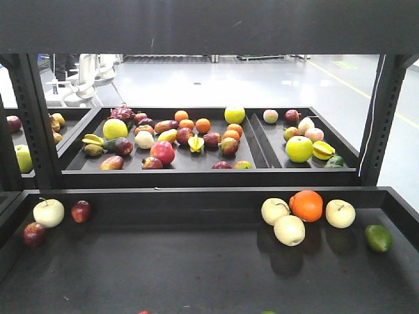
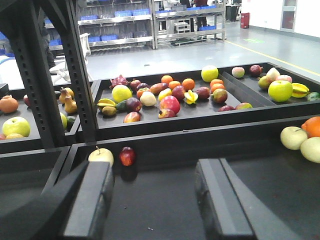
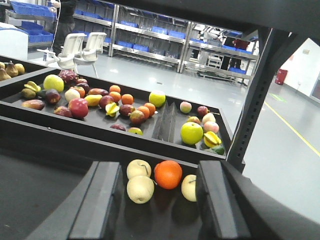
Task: Pick snacks and fruit into basket
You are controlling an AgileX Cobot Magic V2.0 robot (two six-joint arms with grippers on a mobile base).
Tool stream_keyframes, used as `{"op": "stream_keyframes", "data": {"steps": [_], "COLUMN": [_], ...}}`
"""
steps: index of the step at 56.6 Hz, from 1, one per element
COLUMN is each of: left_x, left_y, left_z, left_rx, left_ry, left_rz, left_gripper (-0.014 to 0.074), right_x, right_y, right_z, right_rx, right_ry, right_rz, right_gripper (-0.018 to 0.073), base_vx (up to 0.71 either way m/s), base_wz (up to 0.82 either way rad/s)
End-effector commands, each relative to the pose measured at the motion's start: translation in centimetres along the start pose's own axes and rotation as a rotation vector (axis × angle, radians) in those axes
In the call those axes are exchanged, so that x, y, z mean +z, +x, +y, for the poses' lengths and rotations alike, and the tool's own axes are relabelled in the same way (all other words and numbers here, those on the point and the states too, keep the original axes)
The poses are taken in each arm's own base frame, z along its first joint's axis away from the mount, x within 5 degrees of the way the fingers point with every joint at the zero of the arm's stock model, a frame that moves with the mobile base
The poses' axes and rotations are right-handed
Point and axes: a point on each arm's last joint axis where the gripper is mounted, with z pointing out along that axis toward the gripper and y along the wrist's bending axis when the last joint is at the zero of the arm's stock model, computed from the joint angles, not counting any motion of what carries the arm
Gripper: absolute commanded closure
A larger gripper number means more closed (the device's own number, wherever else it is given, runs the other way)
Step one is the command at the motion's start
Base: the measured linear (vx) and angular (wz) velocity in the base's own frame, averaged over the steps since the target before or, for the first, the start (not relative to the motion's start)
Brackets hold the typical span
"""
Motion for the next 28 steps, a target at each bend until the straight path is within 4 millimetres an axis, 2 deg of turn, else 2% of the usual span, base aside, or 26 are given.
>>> {"op": "stream_keyframes", "data": {"steps": [1, 8, 16, 25, 28], "left_x": [-0.1, -0.1, -0.1, -0.1, -0.1], "left_y": [-1.3, -1.3, -1.3, -1.3, -1.3], "left_z": [-0.2, -0.2, -0.2, -0.2, -0.2], "left_rx": [0.018, 0.018, 0.018, 0.019, 0.019], "left_ry": [0.021, 0.021, 0.022, 0.021, 0.023], "left_rz": [-0.074, -0.074, -0.074, -0.075, -0.078], "left_gripper": [0.0108, 0.0108, 0.0108, 0.0108, 0.0108], "right_x": [-0.1, -0.1, 1.1, 3.6, 4.7], "right_y": [-1.5, -1.7, -2.2, -5.2, -6.6], "right_z": [0.0, 0.3, 0.9, 1.9, 2.2], "right_rx": [-0.032, 0.004, 0.193, 0.178, 0.187], "right_ry": [-0.016, -0.049, -0.058, -0.066, -0.048], "right_rz": [-0.094, -0.119, -0.014, 0.117, 0.212], "right_gripper": [0.0161, 0.0161, 0.0160, 0.0145, 0.0142], "base_vx": [0.00, 0.00, 0.00, 0.00, 0.00], "base_wz": [0.00, 0.00, 0.00, 0.00, 0.00]}}
